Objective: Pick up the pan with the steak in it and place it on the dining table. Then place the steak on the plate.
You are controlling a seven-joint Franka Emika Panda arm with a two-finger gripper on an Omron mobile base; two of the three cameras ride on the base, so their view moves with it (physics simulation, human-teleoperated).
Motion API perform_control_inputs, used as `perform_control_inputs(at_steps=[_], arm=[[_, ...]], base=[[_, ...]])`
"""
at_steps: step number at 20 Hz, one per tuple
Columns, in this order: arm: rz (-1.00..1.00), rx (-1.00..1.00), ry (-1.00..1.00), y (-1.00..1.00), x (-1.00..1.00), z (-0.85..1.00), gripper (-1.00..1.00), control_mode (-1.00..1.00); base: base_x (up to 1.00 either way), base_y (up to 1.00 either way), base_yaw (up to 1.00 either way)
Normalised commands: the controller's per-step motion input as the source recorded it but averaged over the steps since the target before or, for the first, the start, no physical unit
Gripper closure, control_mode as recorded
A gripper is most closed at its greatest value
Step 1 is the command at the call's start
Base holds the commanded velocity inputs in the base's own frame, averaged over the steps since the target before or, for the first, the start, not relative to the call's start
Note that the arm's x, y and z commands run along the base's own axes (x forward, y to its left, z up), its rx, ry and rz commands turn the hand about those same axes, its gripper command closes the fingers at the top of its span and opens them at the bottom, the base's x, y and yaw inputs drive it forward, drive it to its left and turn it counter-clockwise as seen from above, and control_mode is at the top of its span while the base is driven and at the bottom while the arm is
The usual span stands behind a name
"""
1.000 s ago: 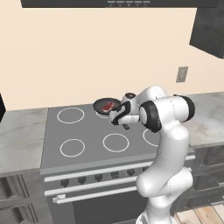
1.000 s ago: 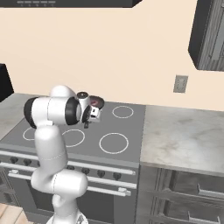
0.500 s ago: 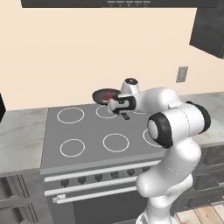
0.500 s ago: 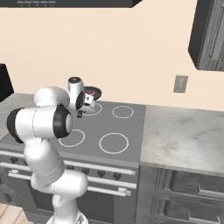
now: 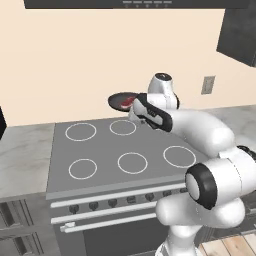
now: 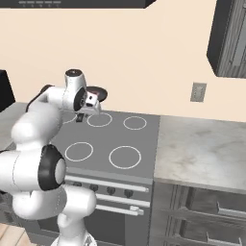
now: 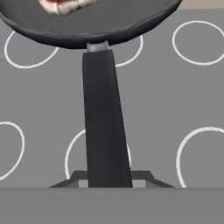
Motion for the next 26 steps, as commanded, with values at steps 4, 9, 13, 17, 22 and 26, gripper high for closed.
perform_control_inputs(at_steps=[4, 9, 13, 17, 22, 26], arm=[[0.07, 0.00, 0.00, -0.13, -0.95, 0.68, 1.00, -1.00], [0.09, 0.00, 0.02, -0.10, -1.00, 0.48, 1.00, -1.00], [0.12, 0.00, 0.06, -0.07, -0.98, 0.27, 1.00, -1.00], [0.15, 0.00, 0.05, -0.10, -0.95, 0.11, 1.00, -1.00], [0.20, 0.01, 0.00, -0.06, -0.88, -0.08, 1.00, -1.00], [0.21, 0.05, -0.03, -0.01, -0.75, -0.26, 1.00, -1.00]], base=[[0.00, 0.00, 0.00], [0.00, 0.00, 0.00], [0.00, 0.00, 0.00], [0.00, 0.00, 0.00], [0.00, 0.00, 0.00], [0.00, 0.00, 0.00]])
